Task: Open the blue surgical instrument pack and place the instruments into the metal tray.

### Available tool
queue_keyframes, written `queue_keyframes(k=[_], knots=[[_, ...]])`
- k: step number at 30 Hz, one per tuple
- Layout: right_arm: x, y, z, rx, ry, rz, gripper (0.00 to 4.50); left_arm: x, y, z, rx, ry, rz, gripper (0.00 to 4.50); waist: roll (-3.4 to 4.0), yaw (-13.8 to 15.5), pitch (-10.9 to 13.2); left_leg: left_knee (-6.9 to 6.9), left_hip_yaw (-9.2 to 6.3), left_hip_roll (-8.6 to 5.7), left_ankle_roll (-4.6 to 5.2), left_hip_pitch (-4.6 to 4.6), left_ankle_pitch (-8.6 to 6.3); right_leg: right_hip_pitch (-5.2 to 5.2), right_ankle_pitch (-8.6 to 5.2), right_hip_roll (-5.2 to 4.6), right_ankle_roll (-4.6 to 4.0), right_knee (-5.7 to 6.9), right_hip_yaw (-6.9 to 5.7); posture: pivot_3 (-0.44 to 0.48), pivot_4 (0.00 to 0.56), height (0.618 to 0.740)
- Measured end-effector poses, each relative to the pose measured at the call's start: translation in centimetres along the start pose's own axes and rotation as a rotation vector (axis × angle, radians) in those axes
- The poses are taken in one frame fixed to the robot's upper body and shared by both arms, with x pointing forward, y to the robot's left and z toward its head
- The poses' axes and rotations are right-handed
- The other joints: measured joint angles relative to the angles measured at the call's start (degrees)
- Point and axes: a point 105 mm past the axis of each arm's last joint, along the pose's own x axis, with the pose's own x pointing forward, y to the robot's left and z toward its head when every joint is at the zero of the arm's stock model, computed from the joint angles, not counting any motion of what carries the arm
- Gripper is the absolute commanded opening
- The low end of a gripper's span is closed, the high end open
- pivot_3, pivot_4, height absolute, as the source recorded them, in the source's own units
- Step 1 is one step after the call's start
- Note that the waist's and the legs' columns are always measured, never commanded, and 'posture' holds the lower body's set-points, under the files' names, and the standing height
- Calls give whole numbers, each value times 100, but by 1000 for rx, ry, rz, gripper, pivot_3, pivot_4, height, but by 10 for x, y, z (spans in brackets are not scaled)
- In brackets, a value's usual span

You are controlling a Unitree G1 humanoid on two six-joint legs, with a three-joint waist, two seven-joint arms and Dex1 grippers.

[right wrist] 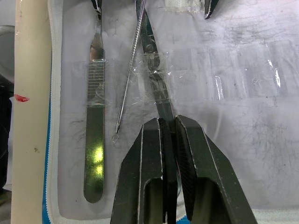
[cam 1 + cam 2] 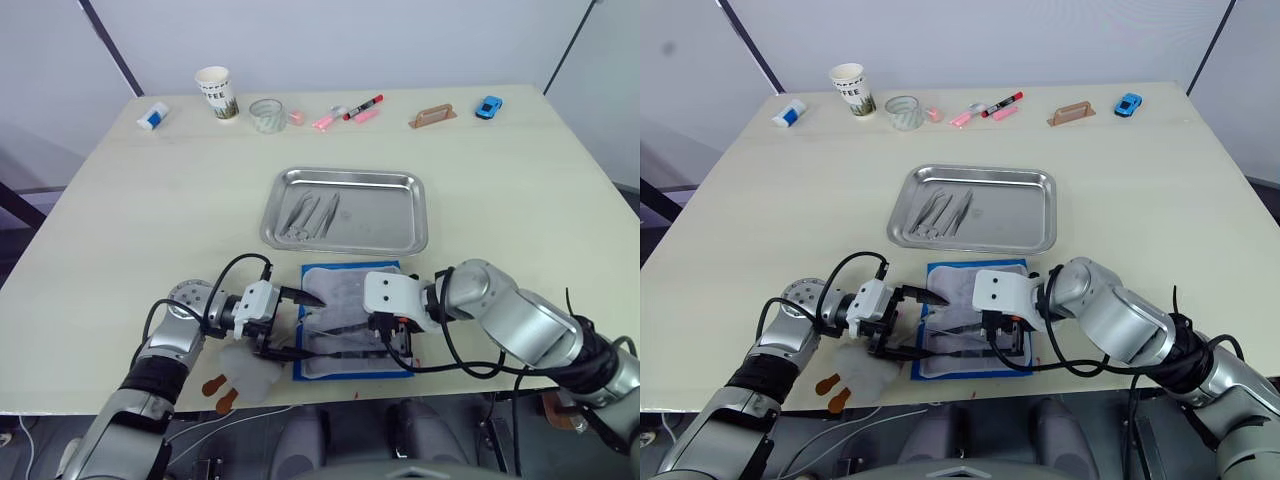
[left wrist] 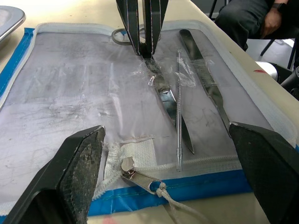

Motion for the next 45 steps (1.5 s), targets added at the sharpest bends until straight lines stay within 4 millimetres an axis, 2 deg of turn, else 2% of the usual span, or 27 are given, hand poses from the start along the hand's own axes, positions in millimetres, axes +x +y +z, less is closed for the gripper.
queue_keyframes(k=[13, 27, 32, 45], knots=[[-12, -1, 0, -11, 44, -5, 59, 0, 0, 0, -1, -3, 2, 4500, 1, 0, 1, 0, -1, -1, 0, -1, 0, 0, 0, -3, 0, -1, -1, 0, 150, 737], [-24, -3, -13, -18, 66, -35, 59, 1, 0, 0, -3, -3, 0, 4500, 1, 1, 1, 0, 0, -1, 0, -2, 0, -1, -1, -5, 1, -1, -2, 0, 150, 737], [-39, -6, -28, -6, 85, -62, 59, 1, 0, 0, -5, -3, 0, 4500, 2, -2, 1, -1, 0, -2, 0, -1, 0, -1, -2, -6, 1, -2, -2, 0, 150, 737], [-74, -8, -49, 48, 79, -124, 59, 1, 0, 1, -9, -3, -3, 4500, 2, 4, 3, -2, 4, -2, 0, -2, 0, -1, -7, -6, 10, -5, 1, 0, 150, 737]])
